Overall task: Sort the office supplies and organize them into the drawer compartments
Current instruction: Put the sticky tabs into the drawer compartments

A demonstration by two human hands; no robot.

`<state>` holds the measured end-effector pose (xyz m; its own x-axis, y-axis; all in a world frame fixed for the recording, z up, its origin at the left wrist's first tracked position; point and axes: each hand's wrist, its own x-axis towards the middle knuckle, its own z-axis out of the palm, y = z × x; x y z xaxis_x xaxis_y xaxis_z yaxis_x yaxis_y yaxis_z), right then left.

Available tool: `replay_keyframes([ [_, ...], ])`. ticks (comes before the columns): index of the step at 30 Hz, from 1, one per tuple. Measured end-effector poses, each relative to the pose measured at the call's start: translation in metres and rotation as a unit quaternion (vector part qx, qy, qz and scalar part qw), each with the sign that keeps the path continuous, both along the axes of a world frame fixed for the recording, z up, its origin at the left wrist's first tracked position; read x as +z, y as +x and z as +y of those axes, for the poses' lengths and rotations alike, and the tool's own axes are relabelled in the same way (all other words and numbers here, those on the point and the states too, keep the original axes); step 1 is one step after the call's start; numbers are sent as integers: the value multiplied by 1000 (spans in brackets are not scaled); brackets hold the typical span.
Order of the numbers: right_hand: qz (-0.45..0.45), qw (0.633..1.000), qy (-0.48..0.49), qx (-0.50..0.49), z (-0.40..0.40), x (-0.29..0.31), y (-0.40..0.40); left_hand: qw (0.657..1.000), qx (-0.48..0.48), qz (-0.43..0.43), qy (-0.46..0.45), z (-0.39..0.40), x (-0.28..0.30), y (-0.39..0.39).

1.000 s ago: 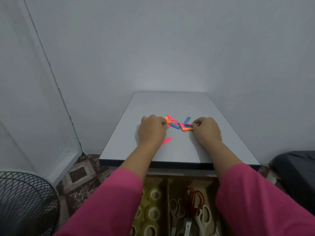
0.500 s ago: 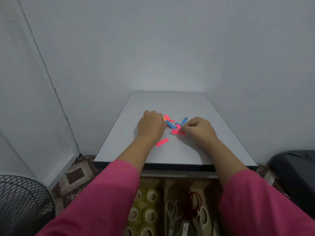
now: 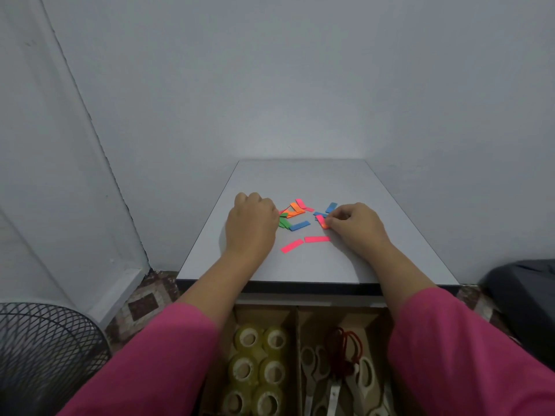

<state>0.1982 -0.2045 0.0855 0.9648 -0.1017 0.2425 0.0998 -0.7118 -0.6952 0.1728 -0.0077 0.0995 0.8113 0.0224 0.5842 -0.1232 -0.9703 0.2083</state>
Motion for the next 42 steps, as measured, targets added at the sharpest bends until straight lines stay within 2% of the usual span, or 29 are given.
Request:
replay_keyframes([
  [3, 0, 1000, -1, -10, -1, -1, 1, 996, -81, -7, -18, -2, -2, -13],
  [7, 2, 1000, -11, -16, 0, -2, 3, 986, -157, 3, 47, -6, -12, -28],
  [9, -7, 999, -40, -18, 2, -2, 2, 986, -161, 8, 36, -5, -16, -28],
  [12, -22, 994, -104, -18, 4, -3, 3, 987, -132, 30, -91, -1, -13, -23],
  [14, -20, 994, -108, -11, 4, -3, 2, 983, -117, 45, -134, 0, -12, -21],
  [19, -20, 995, -91, 22, 2, 3, -5, 985, -142, 67, -68, -1, -13, -23],
  [22, -30, 994, -100, 37, 3, 6, -11, 987, -127, 62, -80, -1, -13, -24],
  [30, -6, 996, 45, 78, 3, 2, -10, 983, -106, 76, -131, 2, -14, -22],
  [32, -11, 994, 64, 85, 2, 3, -11, 983, -125, 87, -104, 1, -13, -23],
  [36, -34, 993, 77, 78, 1, 2, -11, 979, -162, 124, 21, -3, -13, -23],
  [42, -41, 991, 107, 69, 0, 3, -11, 964, -153, 210, 60, -7, -11, -22],
])
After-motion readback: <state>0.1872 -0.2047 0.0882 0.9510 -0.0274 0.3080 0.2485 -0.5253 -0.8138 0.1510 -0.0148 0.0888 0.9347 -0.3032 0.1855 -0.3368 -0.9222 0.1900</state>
